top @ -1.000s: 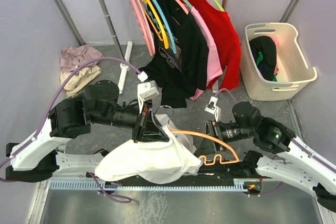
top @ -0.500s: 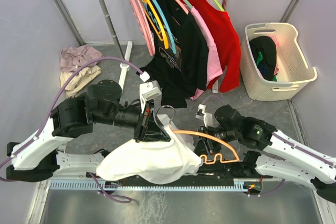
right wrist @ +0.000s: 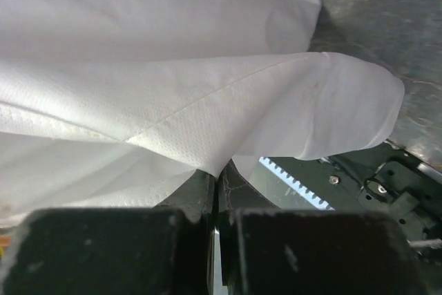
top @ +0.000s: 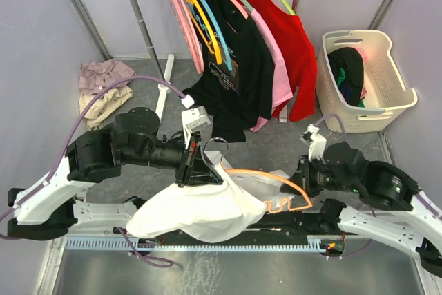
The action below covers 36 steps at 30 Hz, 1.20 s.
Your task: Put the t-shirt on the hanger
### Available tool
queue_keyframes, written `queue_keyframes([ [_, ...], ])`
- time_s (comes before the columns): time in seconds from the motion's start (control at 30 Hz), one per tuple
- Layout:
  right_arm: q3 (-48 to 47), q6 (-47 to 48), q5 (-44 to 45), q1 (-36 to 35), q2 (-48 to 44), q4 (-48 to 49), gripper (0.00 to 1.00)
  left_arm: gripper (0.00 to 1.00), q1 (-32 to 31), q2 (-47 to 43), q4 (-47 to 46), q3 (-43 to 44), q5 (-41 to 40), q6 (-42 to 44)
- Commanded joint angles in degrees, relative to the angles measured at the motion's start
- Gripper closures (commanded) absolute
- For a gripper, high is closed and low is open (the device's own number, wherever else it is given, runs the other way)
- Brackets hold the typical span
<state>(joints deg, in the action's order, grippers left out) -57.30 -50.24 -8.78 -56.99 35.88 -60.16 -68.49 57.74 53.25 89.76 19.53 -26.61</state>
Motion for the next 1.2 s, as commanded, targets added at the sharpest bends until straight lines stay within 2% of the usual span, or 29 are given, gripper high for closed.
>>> queue_keyframes([
  [0.0,-3.09,-2.33,9.56,-0.23,-3.98,-7.66,0.99,0.97,0.11,-1.02,0.42,4.14,-6.2,3.44],
  [0.23,-2.21,-5.93,10.55,-0.28,-9.31,-7.51,0.99,0.97,0.13,-1.08,3.29,7.25,-13.92,4.42],
  [0.4,-3.71,-5.48,9.44,-0.23,-8.78,-8.11,0.99,0.97,0.11,-0.75,4.41,8.07,-17.89,5.3],
  [0.8,2.8,-6.93,1.65,-0.23,-7.18,1.93,0.99,0.97,0.11,-3.22,-10.25,3.34,-14.21,5.43],
  [1.17,2.05,-8.1,1.04,-0.24,-8.67,2.09,0.99,0.97,0.11,-2.57,-10.77,2.04,-15.87,6.8],
])
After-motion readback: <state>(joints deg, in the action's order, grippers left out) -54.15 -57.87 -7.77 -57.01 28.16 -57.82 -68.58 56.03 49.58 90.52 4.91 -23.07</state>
